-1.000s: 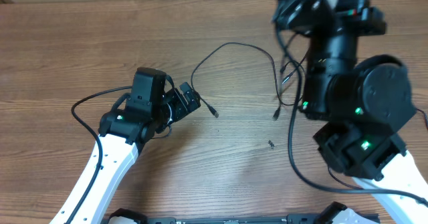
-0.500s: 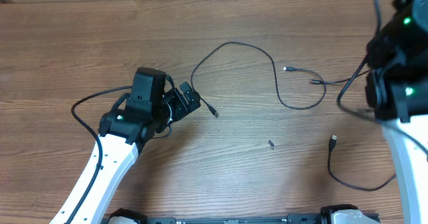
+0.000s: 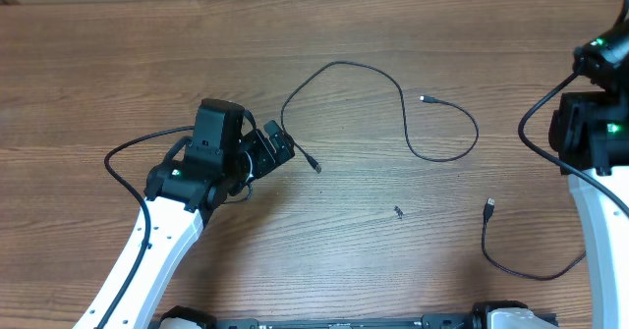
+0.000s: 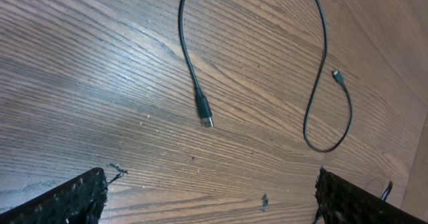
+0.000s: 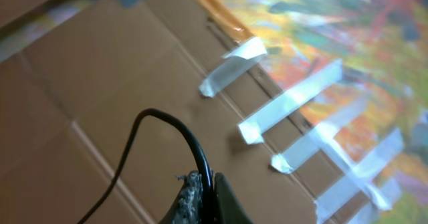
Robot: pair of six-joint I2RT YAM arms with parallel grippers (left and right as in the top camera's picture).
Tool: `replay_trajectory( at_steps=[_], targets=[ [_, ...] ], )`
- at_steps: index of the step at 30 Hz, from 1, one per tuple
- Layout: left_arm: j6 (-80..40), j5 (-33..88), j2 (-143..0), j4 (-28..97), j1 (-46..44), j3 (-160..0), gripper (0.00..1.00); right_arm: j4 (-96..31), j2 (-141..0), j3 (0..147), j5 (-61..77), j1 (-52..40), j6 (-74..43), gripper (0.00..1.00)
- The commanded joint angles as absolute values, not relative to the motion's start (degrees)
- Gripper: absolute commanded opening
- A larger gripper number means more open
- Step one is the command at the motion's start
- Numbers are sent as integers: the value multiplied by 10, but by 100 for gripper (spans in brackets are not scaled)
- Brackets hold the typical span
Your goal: Untangle cables
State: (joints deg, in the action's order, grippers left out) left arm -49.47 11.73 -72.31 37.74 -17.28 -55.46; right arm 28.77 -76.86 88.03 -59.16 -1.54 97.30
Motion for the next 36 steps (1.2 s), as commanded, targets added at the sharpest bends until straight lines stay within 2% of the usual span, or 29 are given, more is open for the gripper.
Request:
replay_trajectory(
  at_steps=[1, 6, 11, 16, 21, 25, 36],
  targets=[
    [-493, 114, -720, 377, -176, -560, 99, 189, -766, 889, -613, -16, 812, 4],
    [-493, 114, -720, 377, -176, -560, 99, 47, -766, 889, -606, -16, 582, 4],
    [-493, 114, -720, 377, -176, -560, 100, -43, -766, 889, -565, -16, 444, 4],
    [-493, 114, -720, 377, -176, -560, 100, -168, -766, 889, -475, -2, 327, 4],
    [-493, 114, -720, 377, -176, -560, 100, -265, -770, 889, -329, 71, 194, 4],
    [-493, 114, -720, 377, -176, -560, 100, -287, -799, 888, -245, 156, 130, 4],
    [-493, 114, -720, 377, -176, -560, 100, -271, -946, 888, -237, 265, 133, 4]
  ],
)
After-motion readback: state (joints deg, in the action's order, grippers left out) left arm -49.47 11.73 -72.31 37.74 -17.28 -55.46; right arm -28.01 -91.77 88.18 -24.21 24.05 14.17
